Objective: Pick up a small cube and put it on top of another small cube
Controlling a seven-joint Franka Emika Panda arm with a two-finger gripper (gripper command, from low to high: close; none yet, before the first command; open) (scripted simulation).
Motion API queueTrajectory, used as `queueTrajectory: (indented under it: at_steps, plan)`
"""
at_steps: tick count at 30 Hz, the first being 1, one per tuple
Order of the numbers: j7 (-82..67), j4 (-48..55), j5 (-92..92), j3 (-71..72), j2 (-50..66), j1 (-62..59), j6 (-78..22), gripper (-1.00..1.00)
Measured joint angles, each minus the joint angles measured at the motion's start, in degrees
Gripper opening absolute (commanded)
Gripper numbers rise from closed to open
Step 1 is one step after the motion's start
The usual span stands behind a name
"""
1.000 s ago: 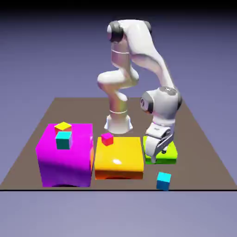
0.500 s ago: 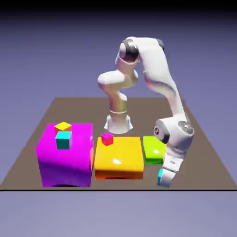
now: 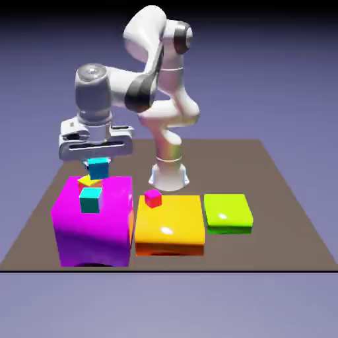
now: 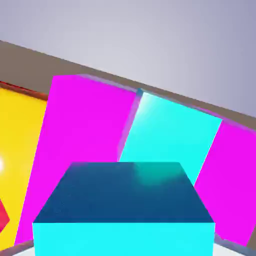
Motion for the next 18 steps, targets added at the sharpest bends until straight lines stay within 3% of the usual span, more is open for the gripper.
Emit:
queueTrajectory:
  at_steps: [4, 11, 12, 14, 18]
  plan:
    - [-0.24, -8.3, 0.42, -0.55, 1.74, 4.08, 9.89, -1.0]
    - [-0.25, -8.54, 0.43, -0.58, 1.8, 5.08, 10.17, -1.0]
    - [-0.25, -8.54, 0.43, -0.58, 1.8, 3.84, 10.17, 1.0]
    - [-0.19, -8.54, 0.29, -0.56, 1.79, 1.29, 10.21, 1.0]
    - [0.02, -0.24, -0.11, -0.02, 0.05, 0.73, 0.32, 1.0]
